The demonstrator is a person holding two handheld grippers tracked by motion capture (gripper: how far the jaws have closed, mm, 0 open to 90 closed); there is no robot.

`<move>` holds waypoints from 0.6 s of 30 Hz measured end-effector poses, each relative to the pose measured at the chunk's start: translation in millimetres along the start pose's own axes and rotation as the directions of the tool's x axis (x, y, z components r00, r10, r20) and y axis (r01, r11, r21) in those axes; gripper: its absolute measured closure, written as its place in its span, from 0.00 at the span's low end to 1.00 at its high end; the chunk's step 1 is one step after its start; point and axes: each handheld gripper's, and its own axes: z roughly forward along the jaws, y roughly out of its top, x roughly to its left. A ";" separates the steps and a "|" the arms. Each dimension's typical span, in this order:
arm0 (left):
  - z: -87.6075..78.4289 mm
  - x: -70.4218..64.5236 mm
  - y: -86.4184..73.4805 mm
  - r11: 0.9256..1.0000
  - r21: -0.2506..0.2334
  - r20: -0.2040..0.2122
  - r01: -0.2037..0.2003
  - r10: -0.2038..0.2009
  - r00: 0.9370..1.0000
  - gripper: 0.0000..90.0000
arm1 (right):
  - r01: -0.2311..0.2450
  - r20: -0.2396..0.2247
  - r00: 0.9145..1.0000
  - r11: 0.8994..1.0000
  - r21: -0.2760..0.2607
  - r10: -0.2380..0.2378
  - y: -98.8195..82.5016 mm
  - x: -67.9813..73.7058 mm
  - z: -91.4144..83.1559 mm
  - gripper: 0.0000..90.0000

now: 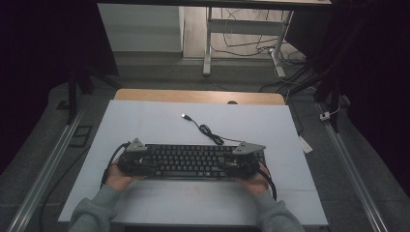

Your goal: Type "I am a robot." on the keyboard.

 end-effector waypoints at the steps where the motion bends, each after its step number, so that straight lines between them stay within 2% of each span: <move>1: -0.4 0.3 0.2 1.000 -0.007 0.001 0.007 -0.007 1.000 0.36 | 0.000 0.002 1.000 1.000 -0.001 0.000 -1.8 -0.2 -1.6 0.56; 6: -0.5 2.2 1.6 0.999 -0.026 0.006 0.021 -0.021 1.000 0.37 | -0.003 0.003 1.000 1.000 -0.008 0.003 -5.4 -1.4 -3.7 0.55; 10: 4.7 0.9 5.7 0.999 -0.032 0.024 0.018 -0.017 1.000 0.44 | 0.007 0.004 1.000 1.000 -0.005 -0.007 -4.9 -1.2 -2.6 0.55; 18: 24.1 -12.1 23.9 0.998 -0.029 0.070 -0.050 0.052 0.996 0.82 | 0.012 0.005 1.000 1.000 0.000 -0.012 -4.3 -1.0 -1.3 0.55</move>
